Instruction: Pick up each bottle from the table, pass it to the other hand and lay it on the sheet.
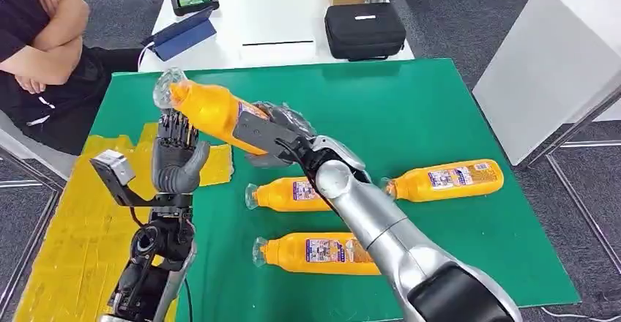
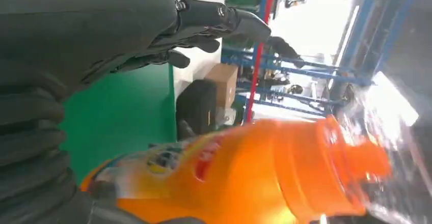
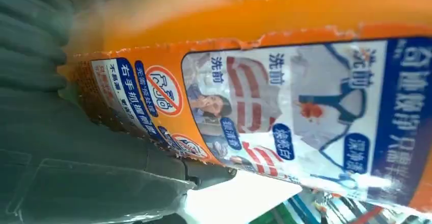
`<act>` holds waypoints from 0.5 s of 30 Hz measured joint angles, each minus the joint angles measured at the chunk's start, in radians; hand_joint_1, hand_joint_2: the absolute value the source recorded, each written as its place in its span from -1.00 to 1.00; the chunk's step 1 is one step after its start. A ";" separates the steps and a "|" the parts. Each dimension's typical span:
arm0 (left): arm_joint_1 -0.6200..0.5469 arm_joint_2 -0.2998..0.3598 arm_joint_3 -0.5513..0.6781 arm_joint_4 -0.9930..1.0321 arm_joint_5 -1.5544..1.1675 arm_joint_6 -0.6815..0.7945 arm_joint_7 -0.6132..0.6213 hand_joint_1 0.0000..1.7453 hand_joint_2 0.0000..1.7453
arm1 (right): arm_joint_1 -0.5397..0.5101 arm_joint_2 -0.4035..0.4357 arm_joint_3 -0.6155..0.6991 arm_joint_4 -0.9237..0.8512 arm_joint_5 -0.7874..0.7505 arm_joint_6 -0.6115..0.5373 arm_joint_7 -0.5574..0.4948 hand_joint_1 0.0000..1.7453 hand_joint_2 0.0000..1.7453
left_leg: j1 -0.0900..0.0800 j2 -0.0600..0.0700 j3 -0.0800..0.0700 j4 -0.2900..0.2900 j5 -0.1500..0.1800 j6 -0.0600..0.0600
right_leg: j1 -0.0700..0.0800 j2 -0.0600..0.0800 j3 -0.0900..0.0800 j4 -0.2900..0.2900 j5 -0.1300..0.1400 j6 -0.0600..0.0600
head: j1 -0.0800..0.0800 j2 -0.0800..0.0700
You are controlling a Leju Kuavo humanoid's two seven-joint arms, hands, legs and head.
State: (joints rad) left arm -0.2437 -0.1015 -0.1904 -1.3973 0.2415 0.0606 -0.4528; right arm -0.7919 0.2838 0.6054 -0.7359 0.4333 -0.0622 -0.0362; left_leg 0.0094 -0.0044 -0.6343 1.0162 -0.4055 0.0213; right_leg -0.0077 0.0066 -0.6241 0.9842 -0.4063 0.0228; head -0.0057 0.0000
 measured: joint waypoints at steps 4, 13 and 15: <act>-0.008 0.000 -0.013 0.000 -0.062 0.075 -0.006 -1.00 1.00 | -0.010 0.011 0.020 0.024 0.021 0.000 0.013 1.00 1.00 | 0.000 0.000 0.000 0.000 0.000 0.000 | 0.000 0.000 0.000 0.000 0.000 0.000 | 0.000 0.000; -0.008 0.011 -0.060 0.000 -0.174 0.171 0.040 -1.00 1.00 | -0.012 0.024 0.052 0.046 0.072 -0.008 0.031 1.00 1.00 | 0.000 0.000 0.000 0.000 0.000 0.000 | 0.000 0.000 0.000 0.000 0.000 0.000 | 0.000 0.000; -0.008 0.014 -0.067 0.000 -0.177 0.171 0.046 -1.00 1.00 | -0.012 0.024 0.056 0.046 0.075 -0.008 0.031 1.00 1.00 | 0.000 0.000 0.000 0.000 0.000 0.000 | 0.000 0.000 0.000 0.000 0.000 0.000 | 0.000 0.000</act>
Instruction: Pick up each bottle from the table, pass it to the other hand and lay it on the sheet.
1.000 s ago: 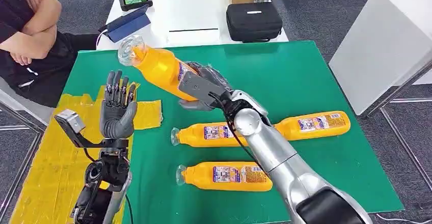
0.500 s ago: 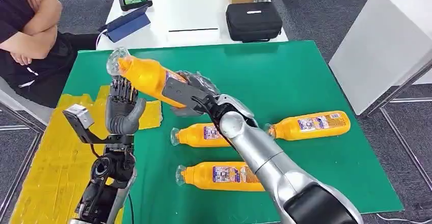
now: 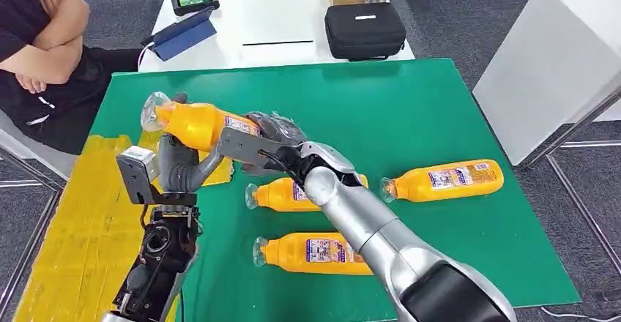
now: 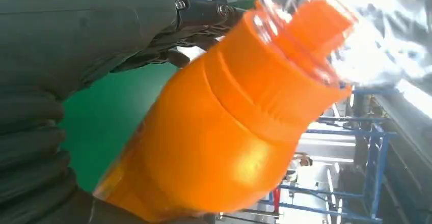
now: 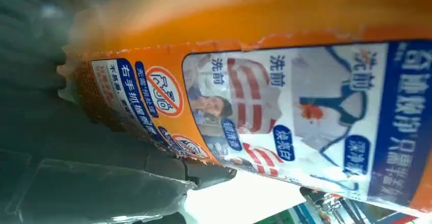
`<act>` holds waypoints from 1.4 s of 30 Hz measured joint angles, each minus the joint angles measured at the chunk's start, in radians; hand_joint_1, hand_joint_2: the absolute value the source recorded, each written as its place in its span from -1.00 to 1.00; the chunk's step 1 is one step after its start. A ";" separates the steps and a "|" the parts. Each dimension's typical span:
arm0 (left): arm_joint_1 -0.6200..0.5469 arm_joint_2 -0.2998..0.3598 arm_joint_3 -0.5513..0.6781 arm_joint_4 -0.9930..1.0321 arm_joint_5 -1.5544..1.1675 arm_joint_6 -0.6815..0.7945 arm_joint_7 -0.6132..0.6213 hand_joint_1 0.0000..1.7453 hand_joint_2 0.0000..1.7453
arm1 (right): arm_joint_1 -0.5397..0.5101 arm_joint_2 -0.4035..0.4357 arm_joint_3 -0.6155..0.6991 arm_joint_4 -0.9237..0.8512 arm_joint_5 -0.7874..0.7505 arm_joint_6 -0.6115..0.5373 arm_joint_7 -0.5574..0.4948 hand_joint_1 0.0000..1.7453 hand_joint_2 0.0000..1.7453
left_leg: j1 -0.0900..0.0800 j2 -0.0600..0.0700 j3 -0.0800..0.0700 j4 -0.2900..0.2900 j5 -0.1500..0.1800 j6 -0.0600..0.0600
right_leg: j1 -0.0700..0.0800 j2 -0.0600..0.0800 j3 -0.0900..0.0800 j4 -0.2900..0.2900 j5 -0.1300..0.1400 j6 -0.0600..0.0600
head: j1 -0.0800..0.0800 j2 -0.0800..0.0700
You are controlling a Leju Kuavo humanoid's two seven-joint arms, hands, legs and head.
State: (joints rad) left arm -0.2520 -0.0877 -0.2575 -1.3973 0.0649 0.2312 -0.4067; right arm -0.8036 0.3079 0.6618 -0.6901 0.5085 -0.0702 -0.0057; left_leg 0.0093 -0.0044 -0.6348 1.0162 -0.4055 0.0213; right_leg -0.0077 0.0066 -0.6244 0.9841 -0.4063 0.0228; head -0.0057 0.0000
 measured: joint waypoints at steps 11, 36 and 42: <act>-0.004 0.009 -0.010 0.004 0.007 -0.016 0.031 -1.00 1.00 | 0.000 0.002 0.015 0.000 0.027 -0.005 0.006 1.00 1.00 | 0.000 0.000 0.000 0.000 0.000 0.000 | 0.000 0.000 0.000 0.000 0.000 0.000 | 0.000 0.000; 0.034 -0.015 -0.003 -0.014 0.388 -0.197 0.102 -1.00 1.00 | 0.000 0.041 0.269 0.003 -0.177 -0.117 0.127 1.00 1.00 | 0.000 0.001 -0.001 0.000 0.000 0.000 | 0.000 0.001 -0.002 0.000 0.000 0.000 | 0.000 0.000; 0.056 -0.031 0.006 -0.026 0.369 -0.127 0.079 -1.00 1.00 | 0.000 0.040 0.334 0.002 -0.202 -0.115 0.143 1.00 1.00 | 0.000 0.001 -0.001 0.000 0.000 0.000 | 0.000 0.001 -0.002 0.000 0.000 0.000 | 0.000 0.000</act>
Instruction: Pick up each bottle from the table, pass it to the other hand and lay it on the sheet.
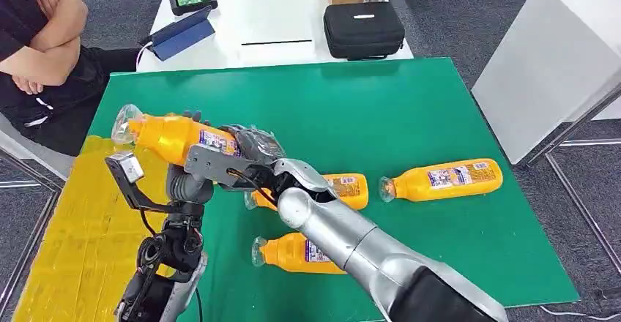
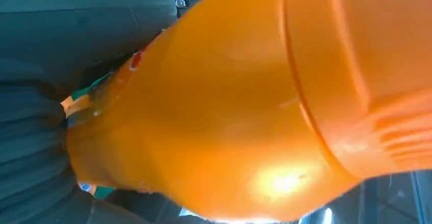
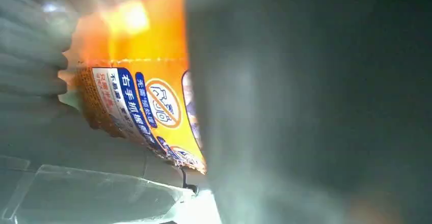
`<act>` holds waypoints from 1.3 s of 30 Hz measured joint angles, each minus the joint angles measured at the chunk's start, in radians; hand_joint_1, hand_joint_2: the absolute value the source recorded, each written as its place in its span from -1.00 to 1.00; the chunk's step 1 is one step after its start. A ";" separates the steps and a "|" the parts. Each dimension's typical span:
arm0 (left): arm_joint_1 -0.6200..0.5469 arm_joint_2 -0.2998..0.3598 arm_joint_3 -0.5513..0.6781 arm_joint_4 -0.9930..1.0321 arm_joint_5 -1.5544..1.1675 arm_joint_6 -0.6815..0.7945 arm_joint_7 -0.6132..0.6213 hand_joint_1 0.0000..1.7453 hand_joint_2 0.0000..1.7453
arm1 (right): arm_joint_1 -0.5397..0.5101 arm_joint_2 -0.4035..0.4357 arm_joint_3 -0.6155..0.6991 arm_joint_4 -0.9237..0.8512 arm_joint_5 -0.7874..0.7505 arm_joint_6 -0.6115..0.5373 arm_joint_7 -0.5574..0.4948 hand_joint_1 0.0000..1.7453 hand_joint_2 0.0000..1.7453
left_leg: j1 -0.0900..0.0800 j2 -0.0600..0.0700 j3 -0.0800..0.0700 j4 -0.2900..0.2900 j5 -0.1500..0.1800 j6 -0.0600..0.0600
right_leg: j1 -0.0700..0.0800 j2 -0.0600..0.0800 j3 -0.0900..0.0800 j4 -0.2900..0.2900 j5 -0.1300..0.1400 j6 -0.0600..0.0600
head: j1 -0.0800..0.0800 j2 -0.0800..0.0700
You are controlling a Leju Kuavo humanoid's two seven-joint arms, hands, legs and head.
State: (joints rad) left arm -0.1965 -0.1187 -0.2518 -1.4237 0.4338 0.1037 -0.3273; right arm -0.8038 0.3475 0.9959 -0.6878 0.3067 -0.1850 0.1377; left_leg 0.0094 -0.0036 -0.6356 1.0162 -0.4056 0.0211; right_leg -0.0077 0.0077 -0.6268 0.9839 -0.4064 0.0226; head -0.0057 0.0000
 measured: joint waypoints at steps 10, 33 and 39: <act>0.028 -0.011 0.032 -0.002 -0.027 0.044 -0.020 -1.00 1.00 | -0.020 -0.002 0.122 -0.014 0.034 0.002 0.051 1.00 1.00 | 0.000 0.001 0.000 0.000 0.000 0.000 | 0.000 0.001 -0.001 0.000 0.000 0.000 | -0.001 0.000; 0.052 -0.016 0.048 -0.005 -0.029 0.075 -0.068 1.00 1.00 | -0.033 -0.005 0.176 0.003 0.011 -0.003 0.011 1.00 1.00 | 0.000 0.001 0.000 0.000 0.000 0.000 | 0.000 0.001 -0.001 0.000 0.000 0.000 | 0.000 0.000; 0.052 -0.018 0.050 -0.005 -0.025 0.077 -0.071 1.00 1.00 | -0.028 -0.005 0.176 0.015 0.005 -0.020 -0.005 1.00 1.00 | 0.000 0.001 0.000 0.000 0.000 0.000 | 0.000 0.001 -0.001 0.000 0.000 0.000 | 0.000 0.000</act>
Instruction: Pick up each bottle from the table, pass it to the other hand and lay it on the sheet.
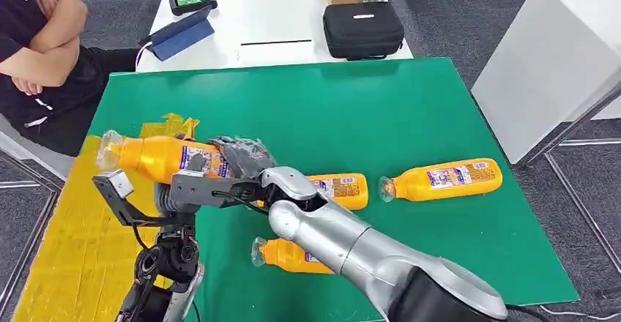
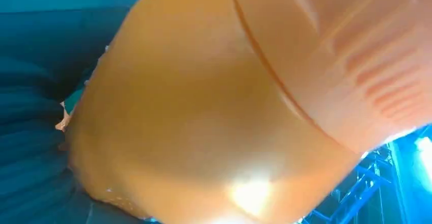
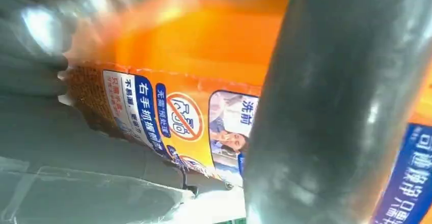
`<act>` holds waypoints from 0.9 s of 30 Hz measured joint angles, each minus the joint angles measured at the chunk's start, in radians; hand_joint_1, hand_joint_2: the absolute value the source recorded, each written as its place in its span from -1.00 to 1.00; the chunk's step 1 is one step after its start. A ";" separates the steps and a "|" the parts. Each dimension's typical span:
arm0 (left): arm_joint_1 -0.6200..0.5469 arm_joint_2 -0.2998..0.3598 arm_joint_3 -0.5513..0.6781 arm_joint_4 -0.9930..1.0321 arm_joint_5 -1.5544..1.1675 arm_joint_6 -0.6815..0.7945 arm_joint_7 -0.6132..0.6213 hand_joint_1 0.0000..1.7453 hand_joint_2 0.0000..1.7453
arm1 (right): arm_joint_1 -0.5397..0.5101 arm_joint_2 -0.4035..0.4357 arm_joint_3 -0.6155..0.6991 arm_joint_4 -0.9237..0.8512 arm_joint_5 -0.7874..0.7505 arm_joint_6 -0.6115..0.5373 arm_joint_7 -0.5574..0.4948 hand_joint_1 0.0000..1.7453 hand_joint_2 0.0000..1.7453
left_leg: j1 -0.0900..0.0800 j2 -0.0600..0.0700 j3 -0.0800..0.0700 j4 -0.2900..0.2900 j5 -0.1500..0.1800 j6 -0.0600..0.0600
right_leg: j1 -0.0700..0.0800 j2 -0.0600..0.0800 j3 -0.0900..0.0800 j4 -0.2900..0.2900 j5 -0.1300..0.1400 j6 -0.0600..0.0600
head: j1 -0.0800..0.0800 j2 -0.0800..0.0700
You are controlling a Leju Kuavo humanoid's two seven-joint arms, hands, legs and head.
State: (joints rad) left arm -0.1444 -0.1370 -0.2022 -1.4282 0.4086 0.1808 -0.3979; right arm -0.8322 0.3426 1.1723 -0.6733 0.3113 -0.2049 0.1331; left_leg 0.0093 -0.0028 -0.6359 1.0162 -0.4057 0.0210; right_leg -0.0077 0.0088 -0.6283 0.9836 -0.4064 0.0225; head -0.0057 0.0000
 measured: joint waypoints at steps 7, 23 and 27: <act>-0.002 -0.003 0.003 -0.009 0.017 0.017 -0.001 1.00 1.00 | 0.009 0.001 -0.019 0.031 -0.004 -0.037 -0.047 -1.00 -1.00 | 0.000 0.000 0.000 0.000 0.000 0.000 | 0.000 0.000 0.000 0.000 0.000 0.000 | 0.000 0.000; -0.013 0.082 0.115 -0.105 -0.237 0.198 -0.096 1.00 1.00 | 0.216 -0.114 -0.393 -0.176 0.165 -0.069 -0.189 -1.00 -1.00 | 0.000 -0.001 -0.002 0.000 0.000 0.000 | 0.000 -0.001 0.000 0.000 0.000 0.000 | 0.000 0.000; -0.013 0.092 0.121 -0.107 -0.285 0.235 -0.099 1.00 1.00 | 0.240 -0.131 -0.431 -0.229 0.174 -0.069 -0.197 -1.00 -1.00 | 0.000 -0.001 -0.002 0.000 0.000 0.000 | 0.000 -0.001 0.000 0.000 0.000 0.000 | 0.000 0.000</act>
State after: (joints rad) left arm -0.1570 -0.0450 -0.0809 -1.5354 0.1238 0.4159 -0.4971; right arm -0.5918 0.2113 0.7416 -0.9022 0.4849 -0.2743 -0.0637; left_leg 0.0094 -0.0039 -0.6379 1.0162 -0.4057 0.0211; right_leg -0.0077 0.0082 -0.6282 0.9839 -0.4064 0.0226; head -0.0053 0.0000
